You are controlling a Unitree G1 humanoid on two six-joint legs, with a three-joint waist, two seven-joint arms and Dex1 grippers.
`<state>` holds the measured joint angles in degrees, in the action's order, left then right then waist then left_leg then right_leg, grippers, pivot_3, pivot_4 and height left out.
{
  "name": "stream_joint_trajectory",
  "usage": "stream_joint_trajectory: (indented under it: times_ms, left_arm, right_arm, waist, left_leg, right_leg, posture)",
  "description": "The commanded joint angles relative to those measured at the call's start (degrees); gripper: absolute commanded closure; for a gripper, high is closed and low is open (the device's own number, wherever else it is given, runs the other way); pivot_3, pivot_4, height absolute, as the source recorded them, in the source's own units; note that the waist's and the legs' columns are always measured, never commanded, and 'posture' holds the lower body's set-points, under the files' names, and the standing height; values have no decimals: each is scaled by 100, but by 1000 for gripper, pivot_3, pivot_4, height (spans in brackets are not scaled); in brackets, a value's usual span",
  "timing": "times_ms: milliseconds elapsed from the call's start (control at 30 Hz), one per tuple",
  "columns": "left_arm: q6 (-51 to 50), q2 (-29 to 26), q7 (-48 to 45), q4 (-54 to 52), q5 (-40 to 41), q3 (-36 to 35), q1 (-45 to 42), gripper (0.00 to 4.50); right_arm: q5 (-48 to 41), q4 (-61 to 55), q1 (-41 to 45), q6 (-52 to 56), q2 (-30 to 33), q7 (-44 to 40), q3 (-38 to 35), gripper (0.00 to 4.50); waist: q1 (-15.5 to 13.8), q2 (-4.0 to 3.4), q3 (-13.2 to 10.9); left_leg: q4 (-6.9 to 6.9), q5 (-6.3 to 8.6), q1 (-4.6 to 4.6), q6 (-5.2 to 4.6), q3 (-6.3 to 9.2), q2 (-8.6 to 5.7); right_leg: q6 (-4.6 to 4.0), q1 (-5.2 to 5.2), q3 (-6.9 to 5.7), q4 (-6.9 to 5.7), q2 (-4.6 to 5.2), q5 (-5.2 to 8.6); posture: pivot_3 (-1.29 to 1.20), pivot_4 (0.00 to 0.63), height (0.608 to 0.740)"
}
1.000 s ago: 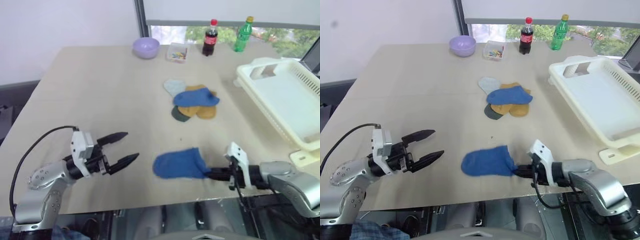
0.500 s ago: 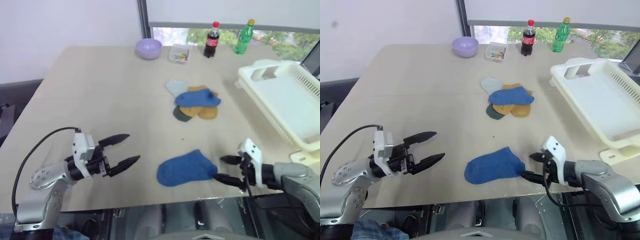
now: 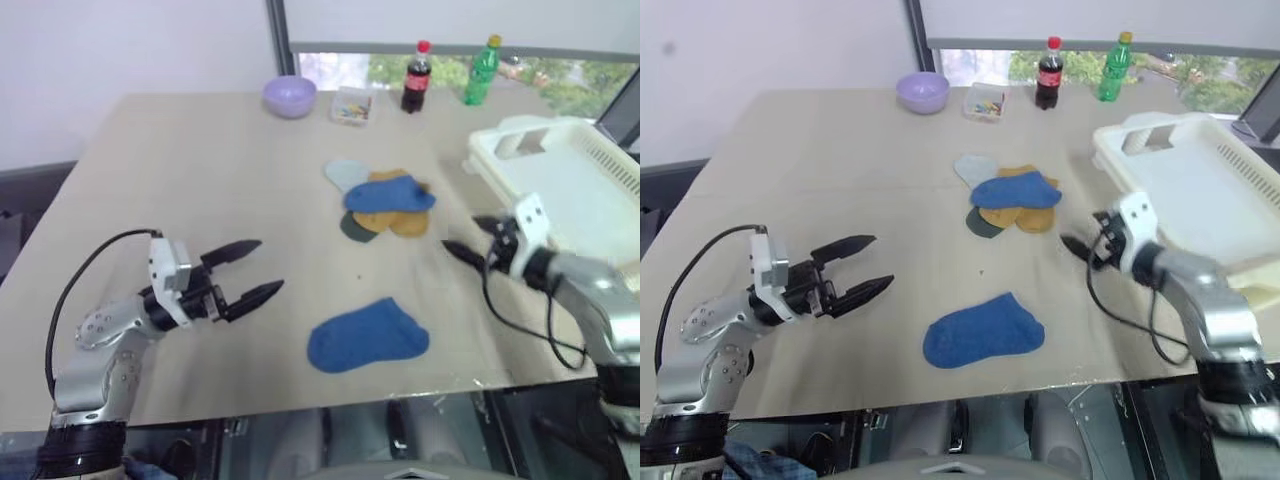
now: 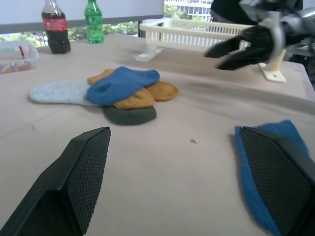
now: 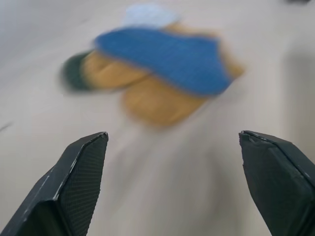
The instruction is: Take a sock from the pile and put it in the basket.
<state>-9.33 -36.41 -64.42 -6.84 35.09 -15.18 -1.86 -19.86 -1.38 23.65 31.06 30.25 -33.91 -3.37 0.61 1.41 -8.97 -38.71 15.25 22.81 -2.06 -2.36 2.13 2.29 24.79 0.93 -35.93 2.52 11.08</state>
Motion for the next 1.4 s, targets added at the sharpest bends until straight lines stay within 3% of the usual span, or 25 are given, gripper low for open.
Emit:
stream_joint_trajectory:
  times_ms: [33, 367, 767, 867, 900, 933, 1167, 1400]
  left_arm:
    - [104, 15, 36, 69, -11, -25, -200, 0]
    - [271, 92, 36, 311, -181, 107, -506, 0]
    - [295, 54, 68, 146, -211, 104, -299, 0]
    - [299, 63, 98, 125, -218, 109, -293, 0]
    - [298, 67, 105, 116, -215, 113, -289, 0]
    - [298, 70, 110, 112, -212, 118, -286, 0]
    - [310, 111, 141, 103, -232, 183, -273, 0]
    - [311, 140, 151, 118, -262, 248, -308, 0]
  right_arm:
    - [152, 823, 650, -318, -340, 376, -126, 109]
    - [-355, 3661, 2279, -254, -1192, 624, -944, 109]
    - [-163, 4420, 2640, -545, -1517, 342, -821, 109]
    - [-91, 4548, 2758, -740, -1551, 371, -843, 771]
    - [-88, 4545, 2777, -739, -1550, 341, -839, 1451]
    - [-84, 4533, 2784, -735, -1548, 319, -839, 1517]
    - [-40, 4375, 2725, -712, -1514, 245, -802, 4457]
    - [-35, 3787, 2503, -132, -1538, 265, -626, 4457]
  waist:
    - [-4, 0, 0]
    - [25, -6, -6]
    - [64, -8, -7]
    - [71, -8, -7]
    - [78, -9, -8]
    - [78, -9, -8]
    - [139, -10, -8]
    - [168, -10, -8]
  left_leg:
    - [1, 0, 1, 0, 0, 0]
    - [29, 0, 16, 1, -32, -2]
    - [30, 0, 9, 1, -40, 1]
    - [30, 0, 8, 1, -39, 1]
    - [30, 0, 9, 1, -39, 1]
    - [30, 0, 9, 1, -39, 1]
    - [30, 0, 10, 1, -38, 1]
    - [32, 0, 10, 1, -38, 2]
  right_leg:
    - [-1, 1, 0, 0, 0, 0]
    - [19, 29, 26, 8, 3, -14]
    - [20, 31, 33, 1, 1, -16]
    - [20, 32, 33, -1, 1, -16]
    - [20, 32, 33, -1, 1, -16]
    - [20, 32, 32, -1, 1, -16]
    - [20, 32, 33, -1, 2, -16]
    - [20, 33, 33, -1, 2, -16]
  posture:
    - [0, 150, 740]
    - [0, 150, 740]
    - [0, 150, 740]
    - [0, 150, 740]
    - [0, 150, 740]
    - [0, 150, 740]
    - [0, 150, 740]
    - [0, 150, 740]
